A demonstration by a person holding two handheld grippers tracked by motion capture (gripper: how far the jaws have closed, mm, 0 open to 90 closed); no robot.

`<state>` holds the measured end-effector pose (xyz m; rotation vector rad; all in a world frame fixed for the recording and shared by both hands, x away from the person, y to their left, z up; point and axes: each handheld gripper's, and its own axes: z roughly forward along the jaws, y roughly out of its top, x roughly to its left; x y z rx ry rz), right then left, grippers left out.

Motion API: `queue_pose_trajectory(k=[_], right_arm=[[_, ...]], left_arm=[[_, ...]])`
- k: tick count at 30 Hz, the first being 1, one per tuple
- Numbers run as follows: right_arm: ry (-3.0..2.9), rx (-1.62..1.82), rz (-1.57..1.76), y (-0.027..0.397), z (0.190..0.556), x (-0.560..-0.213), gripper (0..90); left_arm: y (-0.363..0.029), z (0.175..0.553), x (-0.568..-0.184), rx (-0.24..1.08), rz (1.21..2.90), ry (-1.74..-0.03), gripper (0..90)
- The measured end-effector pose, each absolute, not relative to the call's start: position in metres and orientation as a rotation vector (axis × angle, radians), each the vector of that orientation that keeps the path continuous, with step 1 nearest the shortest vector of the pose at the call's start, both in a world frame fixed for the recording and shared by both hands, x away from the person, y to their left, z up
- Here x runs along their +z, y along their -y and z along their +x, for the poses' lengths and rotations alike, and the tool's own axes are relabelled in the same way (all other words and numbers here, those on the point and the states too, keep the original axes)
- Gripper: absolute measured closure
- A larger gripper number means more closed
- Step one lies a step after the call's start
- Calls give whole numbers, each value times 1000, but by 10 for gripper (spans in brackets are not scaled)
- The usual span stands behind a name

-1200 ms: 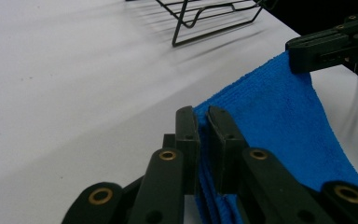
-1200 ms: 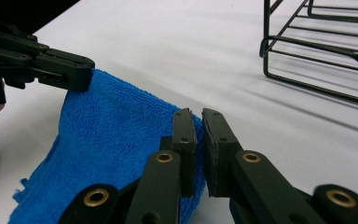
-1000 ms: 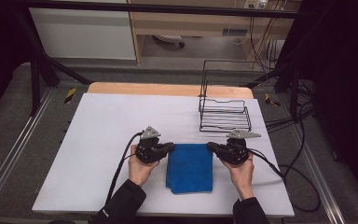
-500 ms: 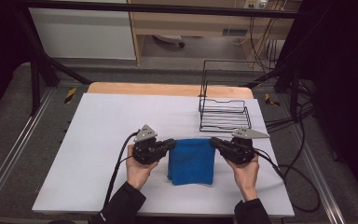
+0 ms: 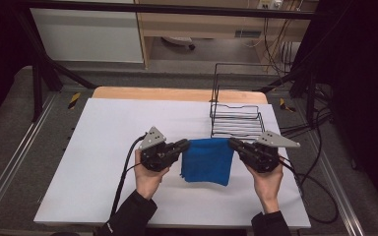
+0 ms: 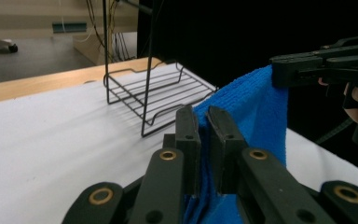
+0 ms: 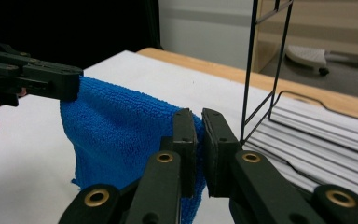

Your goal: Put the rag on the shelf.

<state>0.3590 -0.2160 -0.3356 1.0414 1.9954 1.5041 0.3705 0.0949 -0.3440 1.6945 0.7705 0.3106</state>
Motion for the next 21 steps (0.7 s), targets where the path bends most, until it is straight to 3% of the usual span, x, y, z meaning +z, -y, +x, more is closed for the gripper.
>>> queue_pose_trajectory(k=[21], right_arm=[[-1800, 1551, 1017, 235, 349, -300, 851]], left_arm=[[-69, 380, -308, 347, 1609, -714, 825]])
